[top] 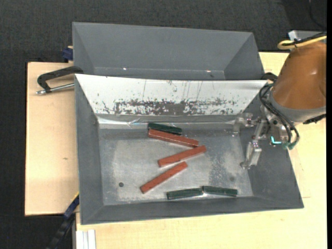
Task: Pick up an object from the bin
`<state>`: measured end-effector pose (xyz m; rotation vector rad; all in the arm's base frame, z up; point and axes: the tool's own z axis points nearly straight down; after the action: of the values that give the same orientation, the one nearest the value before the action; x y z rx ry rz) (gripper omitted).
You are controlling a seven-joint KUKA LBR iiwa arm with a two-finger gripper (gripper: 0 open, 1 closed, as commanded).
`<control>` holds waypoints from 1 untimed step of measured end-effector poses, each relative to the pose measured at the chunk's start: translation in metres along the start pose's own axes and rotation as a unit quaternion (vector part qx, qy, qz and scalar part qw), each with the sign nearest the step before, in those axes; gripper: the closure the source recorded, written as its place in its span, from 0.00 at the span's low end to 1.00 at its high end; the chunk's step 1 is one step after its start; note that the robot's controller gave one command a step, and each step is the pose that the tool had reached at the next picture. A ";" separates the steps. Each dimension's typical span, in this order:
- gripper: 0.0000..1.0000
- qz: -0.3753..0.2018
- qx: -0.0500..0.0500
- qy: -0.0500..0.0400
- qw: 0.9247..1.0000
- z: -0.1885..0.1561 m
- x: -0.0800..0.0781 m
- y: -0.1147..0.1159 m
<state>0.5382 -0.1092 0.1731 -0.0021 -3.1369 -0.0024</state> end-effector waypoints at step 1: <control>0.00 -0.001 0.001 -0.004 1.000 -0.004 -0.002 0.000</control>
Offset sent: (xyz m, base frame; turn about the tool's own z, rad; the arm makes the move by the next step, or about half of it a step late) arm 0.0136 0.0610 -0.1031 -0.1906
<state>0.5401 -0.1088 0.1771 0.0003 -3.1448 -0.0004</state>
